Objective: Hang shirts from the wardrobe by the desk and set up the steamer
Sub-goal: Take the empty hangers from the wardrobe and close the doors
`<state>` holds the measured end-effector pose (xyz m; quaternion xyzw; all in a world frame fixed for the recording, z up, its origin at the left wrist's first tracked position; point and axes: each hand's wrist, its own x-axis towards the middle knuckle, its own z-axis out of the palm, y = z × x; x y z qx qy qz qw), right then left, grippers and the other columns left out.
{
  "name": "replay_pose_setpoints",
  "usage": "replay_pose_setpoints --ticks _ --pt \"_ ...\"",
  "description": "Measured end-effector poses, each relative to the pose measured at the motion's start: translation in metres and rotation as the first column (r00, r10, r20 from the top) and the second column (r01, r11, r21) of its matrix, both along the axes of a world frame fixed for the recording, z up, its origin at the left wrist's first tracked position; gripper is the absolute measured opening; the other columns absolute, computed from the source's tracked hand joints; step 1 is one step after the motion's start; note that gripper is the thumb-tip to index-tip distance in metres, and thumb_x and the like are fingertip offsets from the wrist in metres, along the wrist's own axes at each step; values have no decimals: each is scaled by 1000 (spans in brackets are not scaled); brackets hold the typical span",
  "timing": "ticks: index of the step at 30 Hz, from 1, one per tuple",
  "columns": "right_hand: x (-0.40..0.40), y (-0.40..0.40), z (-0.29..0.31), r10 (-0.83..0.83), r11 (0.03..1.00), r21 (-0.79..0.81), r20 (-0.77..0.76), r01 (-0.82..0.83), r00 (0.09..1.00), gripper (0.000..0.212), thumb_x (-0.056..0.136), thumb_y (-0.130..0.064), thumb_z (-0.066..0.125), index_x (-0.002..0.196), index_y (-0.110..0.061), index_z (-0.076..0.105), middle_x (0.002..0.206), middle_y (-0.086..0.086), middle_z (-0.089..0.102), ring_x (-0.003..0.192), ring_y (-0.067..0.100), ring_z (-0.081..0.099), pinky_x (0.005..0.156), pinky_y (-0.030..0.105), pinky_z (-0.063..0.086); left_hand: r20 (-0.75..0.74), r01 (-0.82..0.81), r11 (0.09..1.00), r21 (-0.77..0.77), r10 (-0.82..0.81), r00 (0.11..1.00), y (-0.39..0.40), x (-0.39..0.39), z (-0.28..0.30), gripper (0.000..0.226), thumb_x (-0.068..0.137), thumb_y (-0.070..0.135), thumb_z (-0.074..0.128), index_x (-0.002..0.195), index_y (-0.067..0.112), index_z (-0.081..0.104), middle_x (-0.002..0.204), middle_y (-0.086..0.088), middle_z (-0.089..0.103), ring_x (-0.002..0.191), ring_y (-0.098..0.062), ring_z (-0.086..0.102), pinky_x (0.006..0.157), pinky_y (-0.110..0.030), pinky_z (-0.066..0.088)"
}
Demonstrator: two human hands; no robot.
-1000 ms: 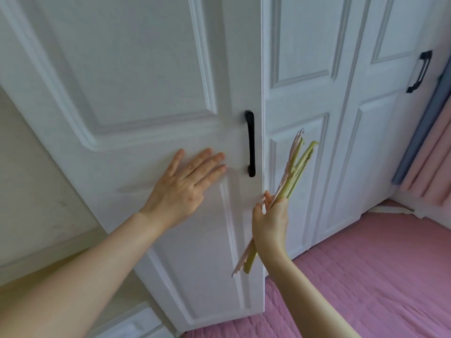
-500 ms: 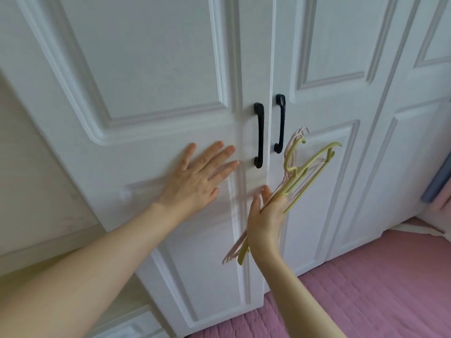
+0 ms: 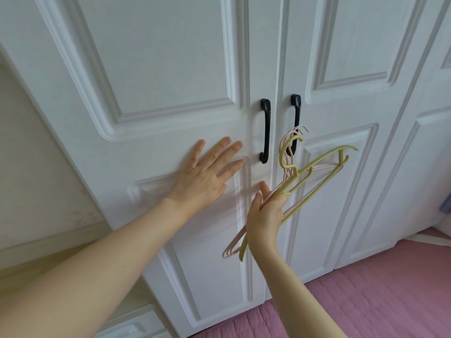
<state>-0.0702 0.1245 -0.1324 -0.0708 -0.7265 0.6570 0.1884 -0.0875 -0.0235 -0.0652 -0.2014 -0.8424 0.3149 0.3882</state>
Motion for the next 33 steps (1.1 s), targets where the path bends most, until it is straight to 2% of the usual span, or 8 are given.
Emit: replay_pose_setpoints --ticks 4,9,14,16,20,23,28,33 --pt "-1 0 -2 8 1000 26 20 -9 1000 14 99 -18 40 110 -11 35 136 -11 54 110 23 59 86 45 52 -9 -27 999 -24 27 1000 -1 -1 -5 74 89 39 53 153 28 19 162 -2 8 149 -28 8 114 -58 1" --pt "-3 3 3 15 999 38 24 -16 1000 20 99 -18 39 116 -7 34 134 -13 55 113 22 58 87 40 51 -26 -93 994 -54 91 995 0 -2 -4 76 92 46 48 154 29 9 163 -2 1 149 -28 3 114 -59 -3" --pt "-2 10 4 63 997 30 34 -64 997 19 100 -22 40 114 -11 34 133 -15 55 107 17 59 75 31 45 26 -142 988 -64 144 989 3 0 -1 77 91 50 47 154 31 7 162 -1 -4 149 -27 -3 113 -58 -9" --pt "0 14 7 76 997 -12 32 -76 997 19 101 -22 41 115 -12 34 129 -16 56 109 13 57 79 29 41 94 -146 988 -42 150 984 7 3 4 78 89 46 52 153 31 11 162 0 -6 148 -26 -6 112 -57 -14" --pt "13 20 9 62 995 -81 20 -60 998 9 100 -20 43 96 -16 36 114 -10 62 102 17 56 82 32 41 239 -144 990 -1 140 961 12 16 15 72 92 17 43 154 29 9 161 3 -13 146 -24 -20 108 -52 -25" --pt "30 25 10 79 995 -52 -5 -80 997 10 99 -18 43 96 -11 38 102 -3 63 88 17 58 72 28 43 294 -131 991 38 114 949 14 28 24 64 92 14 38 152 24 20 162 4 -11 147 -23 -19 108 -49 -26" --pt "69 32 10 112 993 -25 -22 -112 993 15 100 -20 44 93 -8 40 86 -3 61 70 5 52 62 16 39 401 -127 976 179 46 915 12 50 20 53 92 17 44 145 20 39 163 -1 1 148 -23 -13 117 -49 -11" --pt "117 38 4 220 975 -29 -54 -221 974 15 101 -16 41 87 -10 40 82 5 53 77 16 60 80 39 55 494 -186 828 529 -122 861 3 94 -7 49 92 12 44 141 17 45 162 -3 9 148 -22 -12 120 -39 -4"
